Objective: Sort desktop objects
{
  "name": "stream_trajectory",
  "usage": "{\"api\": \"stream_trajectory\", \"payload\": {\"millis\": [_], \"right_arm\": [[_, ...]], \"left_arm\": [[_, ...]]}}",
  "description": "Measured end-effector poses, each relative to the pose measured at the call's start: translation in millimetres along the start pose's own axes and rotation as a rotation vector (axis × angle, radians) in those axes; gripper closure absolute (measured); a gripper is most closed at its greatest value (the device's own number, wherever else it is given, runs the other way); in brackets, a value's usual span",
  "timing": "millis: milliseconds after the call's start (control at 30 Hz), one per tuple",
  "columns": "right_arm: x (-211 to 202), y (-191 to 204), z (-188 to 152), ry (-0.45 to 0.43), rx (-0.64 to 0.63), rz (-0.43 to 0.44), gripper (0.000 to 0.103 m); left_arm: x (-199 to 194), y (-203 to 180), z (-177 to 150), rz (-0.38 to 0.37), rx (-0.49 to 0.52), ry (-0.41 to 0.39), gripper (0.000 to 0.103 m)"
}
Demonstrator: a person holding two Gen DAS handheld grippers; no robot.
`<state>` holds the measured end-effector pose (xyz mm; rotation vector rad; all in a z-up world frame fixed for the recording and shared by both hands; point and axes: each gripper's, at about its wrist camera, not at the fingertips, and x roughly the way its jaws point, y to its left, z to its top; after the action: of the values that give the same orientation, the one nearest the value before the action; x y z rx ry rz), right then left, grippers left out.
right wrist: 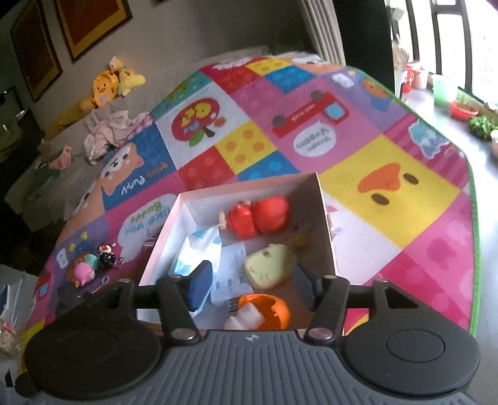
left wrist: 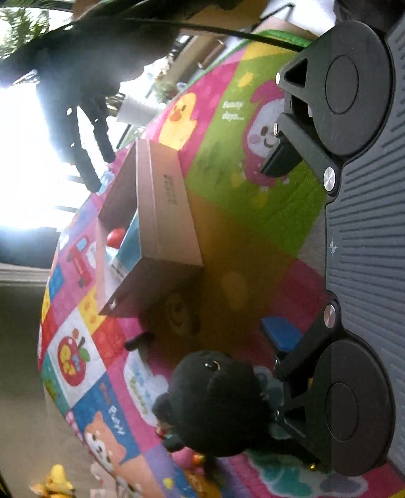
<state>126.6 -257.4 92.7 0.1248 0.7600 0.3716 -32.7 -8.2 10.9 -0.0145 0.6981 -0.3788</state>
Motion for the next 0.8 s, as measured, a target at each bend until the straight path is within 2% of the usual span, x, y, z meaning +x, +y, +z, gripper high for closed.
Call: {"api": "stream_trajectory", "payload": {"millis": [100, 200, 300, 400, 433, 500, 567, 600, 733, 800], "right_arm": [[-3.0, 18.1, -5.5, -0.006, -0.058, -0.001, 0.038], [0.1, 43.5, -8.4, 0.0, -0.131, 0.027, 0.038], [12.0, 73.0, -3.6, 0.023, -0.172, 0.066, 0.038], [30.2, 105.2, 11.1, 0.014, -0.213, 0.071, 0.038], [39.3, 116.7, 20.2, 0.018, -0.227, 0.08, 0.039], [59.0, 136.9, 36.5, 0.049, -0.242, 0.104, 0.051], [87.4, 157.4, 52.3, 0.105, -0.268, 0.119, 0.06], [102.9, 167.1, 58.2, 0.125, -0.284, 0.1, 0.064], [177.4, 189.8, 72.2, 0.227, -0.332, -0.076, 0.073], [210.7, 191.7, 76.1, 0.293, -0.325, -0.135, 0.075]], "left_arm": [[-4.4, 4.1, -1.8, -0.005, -0.011, -0.019, 0.003], [-7.7, 14.1, -0.3, 0.035, -0.024, -0.051, 0.003], [-11.1, 35.7, 3.2, 0.131, -0.077, -0.1, 0.003], [-13.5, 56.9, 3.9, 0.283, -0.149, -0.133, 0.003], [-14.6, 63.9, 3.3, 0.308, -0.174, -0.136, 0.003], [-19.0, 79.1, 0.4, 0.269, -0.261, -0.139, 0.003], [-21.2, 85.4, -3.1, 0.241, -0.302, -0.147, 0.003], [-21.8, 85.8, -3.7, 0.234, -0.307, -0.153, 0.003], [-22.8, 84.5, -4.9, 0.202, -0.306, -0.168, 0.002], [-24.3, 88.3, -6.5, 0.184, -0.336, -0.172, 0.002]]}}
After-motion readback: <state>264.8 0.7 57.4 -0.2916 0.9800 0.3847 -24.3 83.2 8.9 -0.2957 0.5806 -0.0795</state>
